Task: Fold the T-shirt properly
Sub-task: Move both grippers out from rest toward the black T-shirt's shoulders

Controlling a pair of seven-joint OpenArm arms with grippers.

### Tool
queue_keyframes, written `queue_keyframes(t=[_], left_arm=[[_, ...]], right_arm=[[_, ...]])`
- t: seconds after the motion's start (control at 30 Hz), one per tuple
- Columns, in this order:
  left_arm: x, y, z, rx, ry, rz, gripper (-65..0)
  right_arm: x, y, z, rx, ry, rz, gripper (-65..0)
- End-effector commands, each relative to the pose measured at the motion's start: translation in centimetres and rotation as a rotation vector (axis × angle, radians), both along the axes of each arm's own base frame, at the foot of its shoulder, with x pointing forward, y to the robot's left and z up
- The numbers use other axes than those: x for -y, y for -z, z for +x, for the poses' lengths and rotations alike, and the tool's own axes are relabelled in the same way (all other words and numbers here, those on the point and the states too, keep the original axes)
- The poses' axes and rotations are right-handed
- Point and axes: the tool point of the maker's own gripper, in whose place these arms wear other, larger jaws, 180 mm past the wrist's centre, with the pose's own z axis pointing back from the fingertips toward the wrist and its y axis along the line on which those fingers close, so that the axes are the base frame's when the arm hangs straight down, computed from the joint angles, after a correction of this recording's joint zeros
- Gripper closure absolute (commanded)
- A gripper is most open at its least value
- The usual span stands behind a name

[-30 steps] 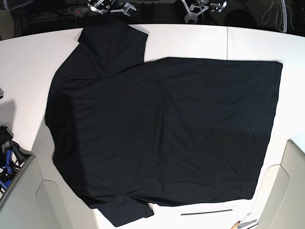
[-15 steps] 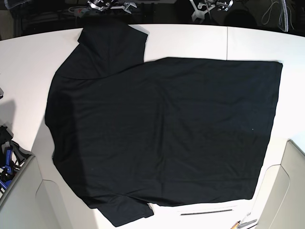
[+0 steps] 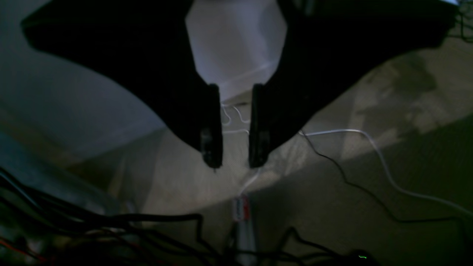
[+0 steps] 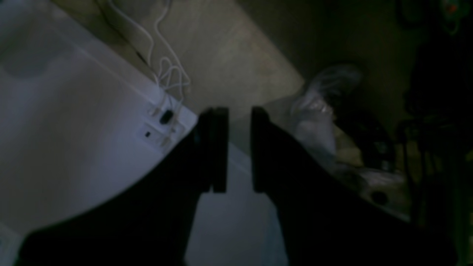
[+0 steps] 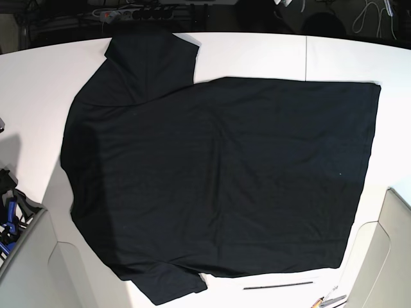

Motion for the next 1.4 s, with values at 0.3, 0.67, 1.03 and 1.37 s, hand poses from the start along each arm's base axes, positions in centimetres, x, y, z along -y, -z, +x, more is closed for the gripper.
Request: queue_keyframes(t=[0.3, 0.67, 1.03, 1.37], left_arm=[[-2.4, -3.1, -2.3, 0.026, -0.13, 0.04, -13.3], [-7.1, -8.7, -0.2, 0.188, -0.212, 0.139, -13.3], [-11.7, -15.8, 1.5, 0.319, -0.291, 0.209, -13.3], [-15.5, -22.6, 6.4, 0.497, -0.304, 0.291, -13.4]], right_arm=[[2.4, -4.5, -1.9, 0.111, -0.05, 0.065, -11.5], [2.3, -11.2, 0.5, 0.297, -0.089, 0.155, -11.4], [-1.3, -17.0, 10.0, 0.563, 0.026, 0.278, -11.4], [-4.0, -24.0, 16.3, 0.777, 0.088, 0.396, -11.5]])
